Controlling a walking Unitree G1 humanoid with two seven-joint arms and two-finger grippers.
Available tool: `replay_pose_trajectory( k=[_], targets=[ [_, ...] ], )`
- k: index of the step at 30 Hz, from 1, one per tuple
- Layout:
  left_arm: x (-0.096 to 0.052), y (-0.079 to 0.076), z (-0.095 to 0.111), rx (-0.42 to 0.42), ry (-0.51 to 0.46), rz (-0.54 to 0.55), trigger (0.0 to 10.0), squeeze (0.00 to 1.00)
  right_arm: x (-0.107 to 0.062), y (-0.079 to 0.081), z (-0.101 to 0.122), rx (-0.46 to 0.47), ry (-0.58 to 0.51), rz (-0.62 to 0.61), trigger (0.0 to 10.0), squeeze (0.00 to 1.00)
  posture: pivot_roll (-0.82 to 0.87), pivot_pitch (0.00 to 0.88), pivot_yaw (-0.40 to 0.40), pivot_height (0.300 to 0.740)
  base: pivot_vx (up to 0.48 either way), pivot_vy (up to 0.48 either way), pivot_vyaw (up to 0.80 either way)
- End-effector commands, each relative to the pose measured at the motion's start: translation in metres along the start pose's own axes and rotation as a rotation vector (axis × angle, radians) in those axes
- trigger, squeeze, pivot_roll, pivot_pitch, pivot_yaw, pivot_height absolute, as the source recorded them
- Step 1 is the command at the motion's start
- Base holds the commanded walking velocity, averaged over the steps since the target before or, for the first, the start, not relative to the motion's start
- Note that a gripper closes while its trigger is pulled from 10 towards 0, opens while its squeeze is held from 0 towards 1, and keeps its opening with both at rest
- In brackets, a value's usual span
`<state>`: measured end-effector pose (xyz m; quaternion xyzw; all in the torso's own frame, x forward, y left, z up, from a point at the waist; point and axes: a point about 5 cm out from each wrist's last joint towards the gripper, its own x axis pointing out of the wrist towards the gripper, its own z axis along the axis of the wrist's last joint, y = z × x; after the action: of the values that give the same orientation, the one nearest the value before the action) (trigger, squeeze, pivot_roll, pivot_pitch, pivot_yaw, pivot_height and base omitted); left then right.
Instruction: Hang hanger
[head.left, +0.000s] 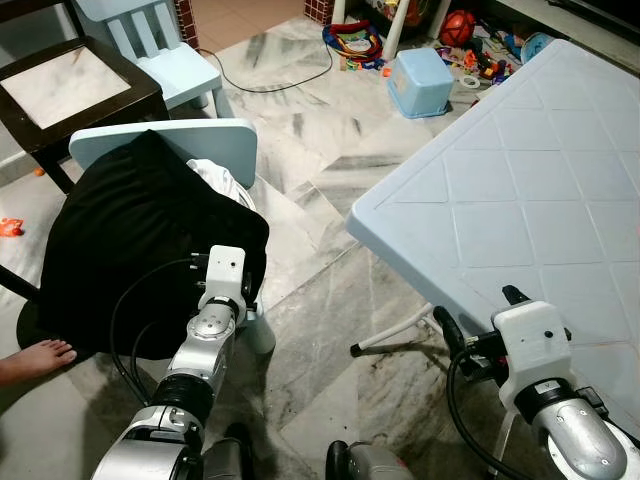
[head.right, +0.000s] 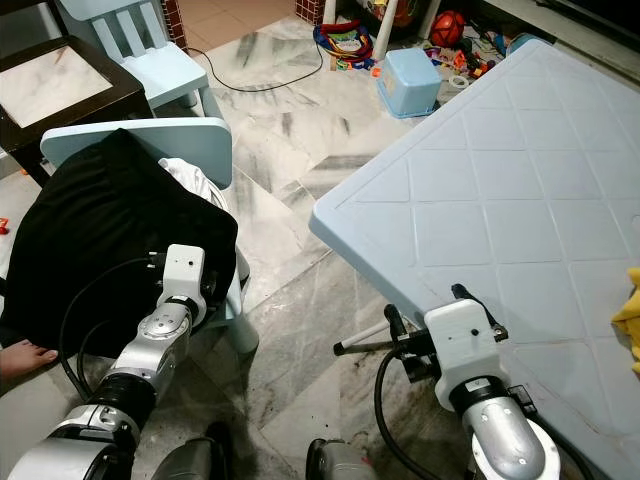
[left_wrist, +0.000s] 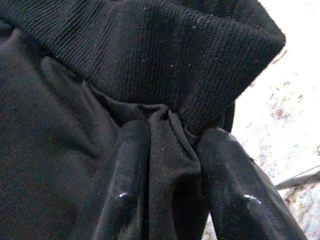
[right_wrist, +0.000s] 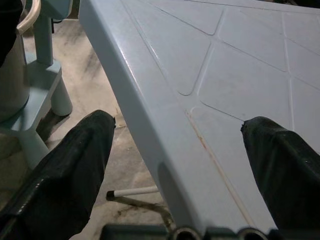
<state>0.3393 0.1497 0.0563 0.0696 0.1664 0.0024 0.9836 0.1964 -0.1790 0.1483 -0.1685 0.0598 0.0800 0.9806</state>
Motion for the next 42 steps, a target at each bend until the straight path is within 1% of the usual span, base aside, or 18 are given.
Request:
replay_pose_trajectory(
  k=[1,5,11,15,17,19,20,22,23,25,30,31,33,34,35,36,40,42],
  targets=[
    [-0.002,0.001,-0.007,0.0,0.012,0.009,0.0,0.0,-0.001,-0.001,-0.003,-0.008,0.014,-0.006,10.0,0.0,-0.23,0.219,-0.1,0.74,0.0,0.0,0.0],
    [-0.004,0.003,-0.006,-0.003,-0.003,0.018,0.0,0.0,0.003,-0.002,-0.004,-0.012,0.006,-0.004,10.0,0.0,-0.22,0.213,-0.102,0.74,0.0,0.0,0.0],
    [-0.013,0.013,-0.006,-0.015,-0.037,0.074,0.0,0.0,0.008,0.0,-0.003,-0.01,-0.007,0.005,10.0,0.0,-0.2,0.207,-0.11,0.74,0.0,0.0,0.0],
    [-0.031,0.021,-0.012,-0.023,-0.048,0.114,0.0,0.0,0.013,0.002,-0.003,-0.009,-0.013,0.019,10.0,0.0,-0.18,0.203,-0.113,0.74,0.0,0.0,0.0],
    [-0.034,0.021,-0.014,-0.024,-0.042,0.115,0.0,0.0,0.014,0.002,-0.003,-0.01,-0.015,0.019,10.0,0.0,-0.18,0.201,-0.113,0.74,0.0,0.0,0.0],
    [-0.045,0.021,-0.021,-0.023,-0.021,0.109,0.0,0.0,0.017,0.001,-0.002,-0.011,-0.022,0.019,10.0,0.0,-0.18,0.203,-0.112,0.74,0.0,0.0,0.0],
    [-0.045,0.021,-0.021,-0.023,-0.021,0.109,0.0,0.0,0.017,0.001,-0.002,-0.011,-0.022,0.019,10.0,0.0,-0.18,0.203,-0.112,0.74,0.0,0.0,0.0],
    [-0.054,0.022,-0.026,-0.02,-0.009,0.104,0.0,0.0,0.018,0.0,-0.002,-0.013,-0.025,0.017,10.0,0.0,-0.17,0.204,-0.113,0.74,0.0,0.0,0.0],
    [-0.054,0.022,-0.026,-0.02,-0.009,0.104,0.0,0.0,0.018,0.0,-0.002,-0.013,-0.025,0.017,10.0,0.0,-0.17,0.204,-0.113,0.74,0.0,0.0,0.0],
    [-0.062,0.025,-0.027,-0.018,-0.002,0.104,0.0,0.0,0.02,-0.001,-0.003,-0.014,-0.026,0.016,10.0,0.0,-0.16,0.202,-0.112,0.74,0.0,0.0,0.0],
    [-0.069,0.027,-0.031,-0.013,0.019,0.099,0.0,0.0,0.021,0.0,-0.004,-0.017,-0.028,0.018,10.0,0.0,-0.16,0.195,-0.111,0.74,0.0,0.0,0.0],
    [-0.069,0.027,-0.032,-0.011,0.028,0.1,3.1,0.0,0.022,0.001,-0.004,-0.017,-0.03,0.019,10.0,0.0,-0.17,0.194,-0.111,0.74,0.0,0.0,0.0],
    [-0.069,0.027,-0.032,-0.011,0.028,0.1,3.1,0.0,0.022,0.001,-0.004,-0.017,-0.03,0.019,10.0,0.0,-0.17,0.194,-0.111,0.74,0.0,0.0,0.0],
    [-0.071,0.027,-0.033,-0.013,0.048,0.099,10.0,0.0,0.023,0.001,-0.004,-0.019,-0.033,0.019,10.0,0.0,-0.17,0.192,-0.109,0.74,0.0,0.0,0.0],
    [-0.071,0.026,-0.034,-0.028,0.062,0.087,10.0,1.0,0.024,0.0,-0.004,-0.02,-0.034,0.018,10.0,0.0,-0.17,0.191,-0.109,0.74,0.0,0.0,0.0],
    [-0.071,0.026,-0.034,-0.038,0.071,0.079,10.0,1.0,0.024,0.0,-0.004,-0.021,-0.034,0.017,10.0,0.0,-0.17,0.191,-0.109,0.74,0.0,0.0,0.0],
    [-0.073,0.025,-0.034,0.0,0.088,0.052,10.0,1.0,0.024,-0.002,-0.005,-0.024,-0.036,0.014,10.0,0.0,-0.17,0.19,-0.107,0.74,0.0,0.0,0.0],
    [-0.073,0.025,-0.034,0.035,0.093,0.042,10.0,1.0,0.024,-0.002,-0.005,-0.025,-0.036,0.013,10.0,0.0,-0.17,0.19,-0.107,0.74,0.0,0.0,0.0]
  ],
)
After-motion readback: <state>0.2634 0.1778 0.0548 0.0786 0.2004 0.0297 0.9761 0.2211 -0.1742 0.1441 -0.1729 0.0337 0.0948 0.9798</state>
